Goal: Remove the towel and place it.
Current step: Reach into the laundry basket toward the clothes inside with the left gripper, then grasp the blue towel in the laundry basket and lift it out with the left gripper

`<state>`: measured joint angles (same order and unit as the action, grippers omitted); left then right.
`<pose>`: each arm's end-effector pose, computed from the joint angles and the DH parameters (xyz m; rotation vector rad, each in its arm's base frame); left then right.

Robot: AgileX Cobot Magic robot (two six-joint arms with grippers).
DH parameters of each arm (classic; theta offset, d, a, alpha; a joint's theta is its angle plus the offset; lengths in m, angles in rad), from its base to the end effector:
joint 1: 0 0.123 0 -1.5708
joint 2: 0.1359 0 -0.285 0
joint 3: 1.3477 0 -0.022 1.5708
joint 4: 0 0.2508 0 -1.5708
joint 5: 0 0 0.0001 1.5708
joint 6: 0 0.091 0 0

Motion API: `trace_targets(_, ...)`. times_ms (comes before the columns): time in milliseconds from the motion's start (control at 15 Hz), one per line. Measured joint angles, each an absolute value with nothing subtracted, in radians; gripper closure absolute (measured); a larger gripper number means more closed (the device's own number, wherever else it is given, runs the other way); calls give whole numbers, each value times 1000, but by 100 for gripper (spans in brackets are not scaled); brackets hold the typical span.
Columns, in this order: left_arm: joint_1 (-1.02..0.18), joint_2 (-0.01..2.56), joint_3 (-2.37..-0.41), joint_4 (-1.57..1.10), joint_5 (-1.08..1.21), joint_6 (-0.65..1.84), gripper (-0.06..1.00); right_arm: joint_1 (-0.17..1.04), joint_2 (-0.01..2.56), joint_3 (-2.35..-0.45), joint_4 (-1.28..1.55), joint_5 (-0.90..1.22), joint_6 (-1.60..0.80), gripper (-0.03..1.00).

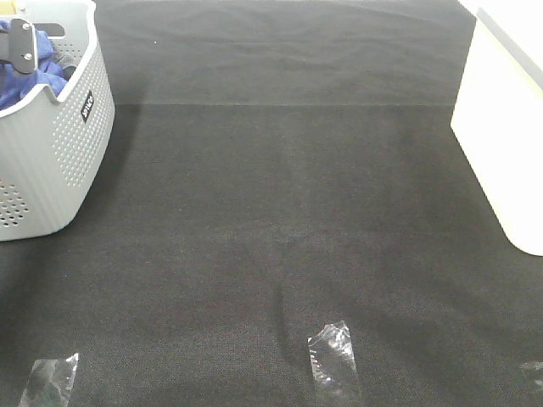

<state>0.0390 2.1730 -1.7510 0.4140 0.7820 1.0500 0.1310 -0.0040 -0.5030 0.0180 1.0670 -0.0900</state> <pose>0.4761 0.0444 0.1955 1.6498 2.3118 0.7778 -0.0062 0.0006 0.2776 -0.2263 2.0312 0.0472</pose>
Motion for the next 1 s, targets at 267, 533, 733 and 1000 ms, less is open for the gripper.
trace_targets(267,39,2223,-1810,360,809,1067,1,131,-4,-503,18,1067,-90,21)
trace_targets(533,39,2230,-1810,352,857,1114,7,131,-4,-503,18,1067,-90,21)
trace_targets(733,39,2232,-1810,338,866,1117,35,131,-4,-503,18,1067,-90,21)
trace_targets(1000,39,2232,-1810,314,876,1066,65,131,-4,-503,18,1067,-90,21)
